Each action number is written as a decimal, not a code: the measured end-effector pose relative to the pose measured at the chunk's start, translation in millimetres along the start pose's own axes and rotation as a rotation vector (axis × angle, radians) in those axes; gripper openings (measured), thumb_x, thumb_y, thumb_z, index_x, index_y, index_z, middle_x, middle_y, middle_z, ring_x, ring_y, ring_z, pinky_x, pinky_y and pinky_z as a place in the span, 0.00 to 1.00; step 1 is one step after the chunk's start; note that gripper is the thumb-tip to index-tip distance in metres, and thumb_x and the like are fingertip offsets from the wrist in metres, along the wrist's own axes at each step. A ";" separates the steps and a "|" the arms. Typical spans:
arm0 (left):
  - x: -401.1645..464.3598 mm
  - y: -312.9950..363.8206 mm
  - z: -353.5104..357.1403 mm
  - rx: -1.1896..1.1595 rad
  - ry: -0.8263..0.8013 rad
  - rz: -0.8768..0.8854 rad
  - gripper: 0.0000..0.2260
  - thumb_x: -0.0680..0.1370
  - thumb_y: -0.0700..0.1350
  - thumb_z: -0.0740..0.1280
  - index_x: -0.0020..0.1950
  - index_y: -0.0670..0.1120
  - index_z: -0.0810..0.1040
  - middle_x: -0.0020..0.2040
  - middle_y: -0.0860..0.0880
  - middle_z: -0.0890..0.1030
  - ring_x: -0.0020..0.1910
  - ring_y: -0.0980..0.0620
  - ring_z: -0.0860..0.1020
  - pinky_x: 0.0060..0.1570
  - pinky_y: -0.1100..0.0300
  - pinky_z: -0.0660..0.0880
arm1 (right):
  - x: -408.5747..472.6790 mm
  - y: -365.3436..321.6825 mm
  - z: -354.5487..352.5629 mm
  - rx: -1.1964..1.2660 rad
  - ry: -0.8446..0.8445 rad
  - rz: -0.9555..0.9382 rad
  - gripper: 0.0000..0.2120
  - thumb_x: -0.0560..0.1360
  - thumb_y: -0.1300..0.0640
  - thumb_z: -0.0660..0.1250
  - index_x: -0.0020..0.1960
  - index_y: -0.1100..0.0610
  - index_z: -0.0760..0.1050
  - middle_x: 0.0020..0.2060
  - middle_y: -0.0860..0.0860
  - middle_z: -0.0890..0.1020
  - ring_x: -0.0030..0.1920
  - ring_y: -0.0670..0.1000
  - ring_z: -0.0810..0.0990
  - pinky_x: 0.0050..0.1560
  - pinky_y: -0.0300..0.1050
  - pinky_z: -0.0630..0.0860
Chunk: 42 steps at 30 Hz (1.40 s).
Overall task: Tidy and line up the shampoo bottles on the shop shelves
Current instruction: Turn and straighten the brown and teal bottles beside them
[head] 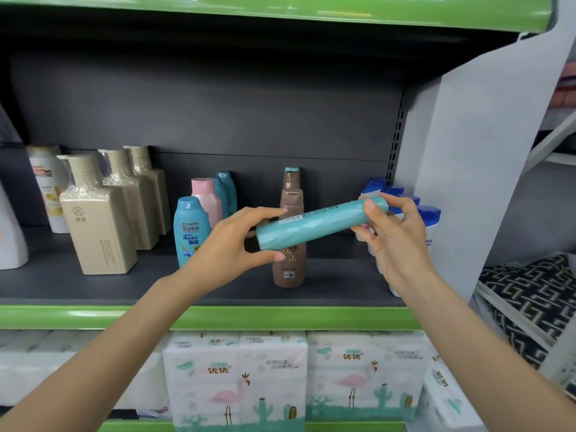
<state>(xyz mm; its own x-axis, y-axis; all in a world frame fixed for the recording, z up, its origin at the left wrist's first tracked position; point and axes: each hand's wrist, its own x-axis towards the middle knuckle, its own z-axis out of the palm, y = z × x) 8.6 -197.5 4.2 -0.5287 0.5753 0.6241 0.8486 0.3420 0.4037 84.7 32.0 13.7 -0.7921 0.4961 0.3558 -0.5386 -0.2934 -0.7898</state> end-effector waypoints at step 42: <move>-6.8 -22.6 -20.6 -0.517 -0.320 -0.255 0.10 0.75 0.48 0.68 0.54 0.47 0.80 0.49 0.51 0.84 0.51 0.54 0.81 0.55 0.59 0.77 | 0.1 2.8 50.7 -0.117 -0.022 -0.053 0.07 0.75 0.59 0.66 0.54 0.55 0.76 0.45 0.53 0.81 0.43 0.51 0.83 0.40 0.44 0.80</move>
<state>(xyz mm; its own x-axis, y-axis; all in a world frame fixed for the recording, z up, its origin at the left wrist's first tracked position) -7.3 -224.5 4.7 -0.6126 0.7433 0.2688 0.5369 0.1417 0.8317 68.5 -10.2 36.9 -0.7703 0.4901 0.4079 -0.5433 -0.1695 -0.8223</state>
